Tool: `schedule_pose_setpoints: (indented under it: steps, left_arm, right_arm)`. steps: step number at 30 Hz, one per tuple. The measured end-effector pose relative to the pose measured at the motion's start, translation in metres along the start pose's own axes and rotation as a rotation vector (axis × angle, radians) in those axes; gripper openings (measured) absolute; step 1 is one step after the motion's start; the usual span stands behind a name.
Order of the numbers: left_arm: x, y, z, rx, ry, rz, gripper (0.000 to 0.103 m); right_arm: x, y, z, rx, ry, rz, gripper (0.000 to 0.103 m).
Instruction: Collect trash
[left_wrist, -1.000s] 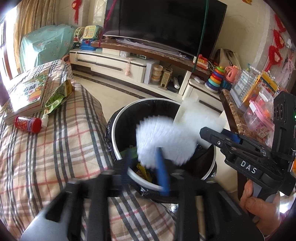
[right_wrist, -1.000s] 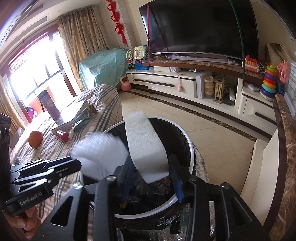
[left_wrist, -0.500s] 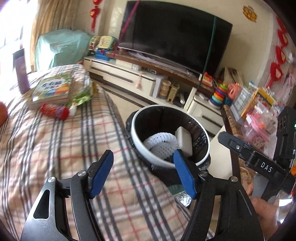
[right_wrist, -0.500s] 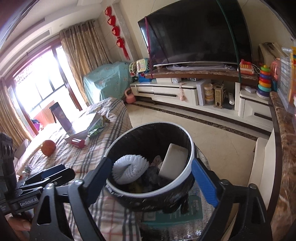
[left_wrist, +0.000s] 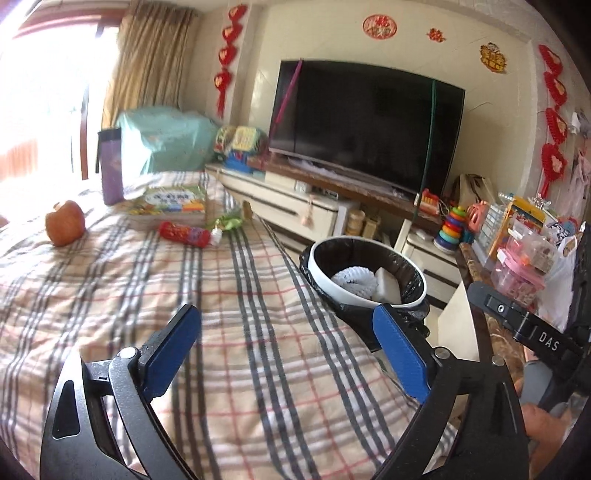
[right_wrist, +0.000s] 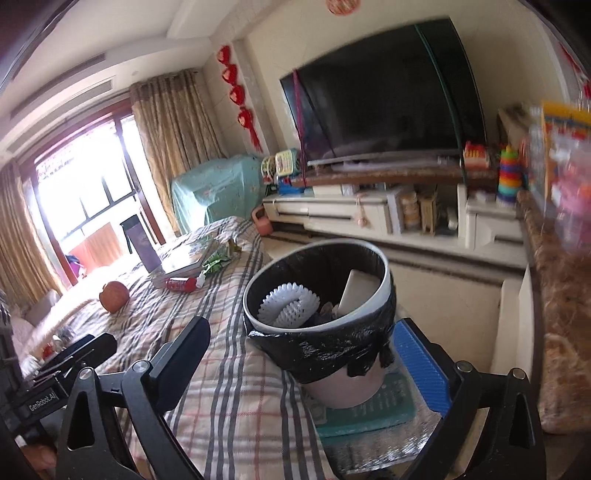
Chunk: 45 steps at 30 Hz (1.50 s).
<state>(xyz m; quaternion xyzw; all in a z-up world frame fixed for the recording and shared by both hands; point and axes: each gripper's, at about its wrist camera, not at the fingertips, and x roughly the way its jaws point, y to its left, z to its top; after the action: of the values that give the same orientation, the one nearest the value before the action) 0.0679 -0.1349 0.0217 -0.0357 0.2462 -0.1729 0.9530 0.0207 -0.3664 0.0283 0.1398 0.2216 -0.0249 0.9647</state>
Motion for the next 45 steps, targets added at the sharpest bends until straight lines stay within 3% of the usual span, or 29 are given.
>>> schedule_pose_setpoints:
  steps: [5,7,12,24,45]
  left_arm:
    - [-0.027,-0.005,-0.005,0.038,-0.102,0.092,0.103]
    - [-0.033,-0.005,-0.007,0.045,-0.119,0.132,0.103]
    - [-0.044,0.001,-0.021,0.051,-0.165,0.141,0.103]
    - [-0.042,0.002,-0.035,0.078,-0.153,0.227,0.103]
    - [-0.046,0.0,-0.037,0.08,-0.158,0.227,0.103]
  right_arm:
    - [-0.041,0.018,0.006,-0.093,-0.168,-0.063,0.103]
    - [-0.045,0.02,0.004,-0.112,-0.191,-0.078,0.103]
    - [-0.04,0.022,-0.009,-0.103,-0.177,-0.067,0.103]
    - [-0.032,0.03,-0.033,-0.127,-0.148,-0.077,0.103]
    - [-0.036,0.032,-0.034,-0.111,-0.15,-0.056,0.103]
